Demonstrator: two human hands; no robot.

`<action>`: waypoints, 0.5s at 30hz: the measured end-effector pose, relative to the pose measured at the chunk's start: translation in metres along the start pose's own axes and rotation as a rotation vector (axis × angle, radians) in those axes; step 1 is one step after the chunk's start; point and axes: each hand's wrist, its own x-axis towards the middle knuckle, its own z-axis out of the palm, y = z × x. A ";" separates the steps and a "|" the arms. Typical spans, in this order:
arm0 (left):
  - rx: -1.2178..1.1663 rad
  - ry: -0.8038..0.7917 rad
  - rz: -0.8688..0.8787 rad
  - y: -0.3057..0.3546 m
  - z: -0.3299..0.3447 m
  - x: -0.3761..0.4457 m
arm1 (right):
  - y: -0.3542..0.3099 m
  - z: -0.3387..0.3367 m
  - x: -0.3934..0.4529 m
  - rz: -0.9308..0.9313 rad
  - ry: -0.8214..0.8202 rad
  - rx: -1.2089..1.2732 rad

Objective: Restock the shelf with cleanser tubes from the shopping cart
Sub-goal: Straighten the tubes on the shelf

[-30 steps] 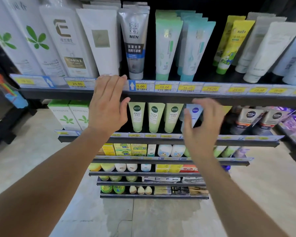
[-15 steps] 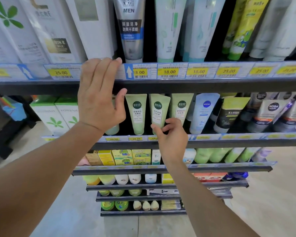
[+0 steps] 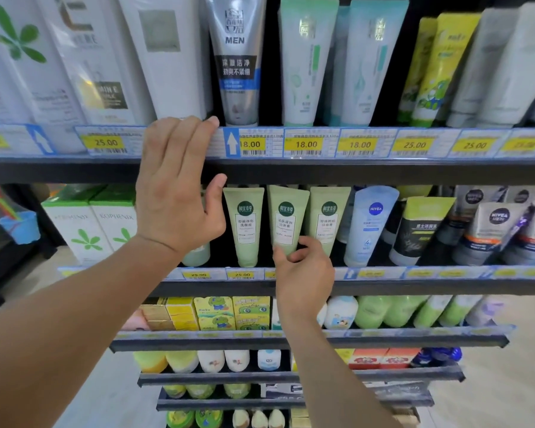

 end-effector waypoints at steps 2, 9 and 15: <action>0.014 -0.004 -0.003 0.001 0.001 0.000 | 0.002 0.001 -0.001 -0.018 0.003 0.005; 0.038 0.004 -0.020 0.004 0.004 0.000 | 0.007 0.002 -0.001 -0.080 0.002 -0.041; 0.040 -0.003 -0.022 0.005 0.005 0.000 | 0.002 0.009 0.002 -0.014 0.009 -0.106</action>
